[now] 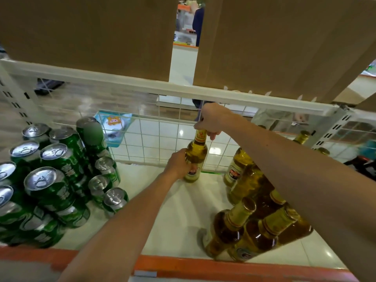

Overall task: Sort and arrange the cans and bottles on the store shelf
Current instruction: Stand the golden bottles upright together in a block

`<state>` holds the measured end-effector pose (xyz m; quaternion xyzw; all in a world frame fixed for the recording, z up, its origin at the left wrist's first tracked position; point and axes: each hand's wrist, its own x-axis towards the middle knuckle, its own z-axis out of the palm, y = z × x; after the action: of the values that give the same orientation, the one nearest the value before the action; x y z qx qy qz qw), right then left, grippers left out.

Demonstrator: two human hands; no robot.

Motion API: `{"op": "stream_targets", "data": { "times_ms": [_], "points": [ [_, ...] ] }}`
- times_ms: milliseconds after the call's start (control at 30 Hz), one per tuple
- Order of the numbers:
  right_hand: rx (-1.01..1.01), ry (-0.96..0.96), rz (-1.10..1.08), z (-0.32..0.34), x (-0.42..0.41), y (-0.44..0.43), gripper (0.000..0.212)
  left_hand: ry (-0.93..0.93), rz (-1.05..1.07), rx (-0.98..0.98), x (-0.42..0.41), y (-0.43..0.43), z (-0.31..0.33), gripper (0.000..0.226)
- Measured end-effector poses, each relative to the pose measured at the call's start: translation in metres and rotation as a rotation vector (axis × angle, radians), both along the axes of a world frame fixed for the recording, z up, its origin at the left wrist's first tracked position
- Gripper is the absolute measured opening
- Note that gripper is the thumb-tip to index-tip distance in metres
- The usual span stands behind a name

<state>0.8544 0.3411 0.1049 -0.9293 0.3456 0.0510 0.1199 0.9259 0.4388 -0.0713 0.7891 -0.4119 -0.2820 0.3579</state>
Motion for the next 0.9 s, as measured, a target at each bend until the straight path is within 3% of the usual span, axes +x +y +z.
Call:
{"op": "stream_targets", "data": {
  "times_ms": [400, 533, 600, 733, 900],
  "points": [
    [0.071, 0.001, -0.061, -0.011, -0.001, -0.005, 0.025, 0.087, 0.051, 0.043, 0.001, 0.001, -0.006, 0.069],
    [0.094, 0.01, -0.073, -0.002, -0.022, -0.006, 0.025, 0.171, 0.204, -0.031, -0.015, 0.016, -0.012, 0.067],
    [0.024, -0.002, -0.086, 0.005, -0.04, -0.009, 0.02, 0.147, 0.238, -0.036, -0.029, 0.028, -0.02, 0.055],
    [-0.285, -0.02, -0.197, 0.016, -0.08, -0.02, 0.018, 0.123, 0.085, 0.074, -0.052, 0.033, -0.031, 0.036],
    [-0.327, 0.052, -0.306, 0.008, -0.116, -0.03, 0.021, 0.142, -0.104, 0.066, -0.073, 0.002, -0.012, 0.044]
  ]
}}
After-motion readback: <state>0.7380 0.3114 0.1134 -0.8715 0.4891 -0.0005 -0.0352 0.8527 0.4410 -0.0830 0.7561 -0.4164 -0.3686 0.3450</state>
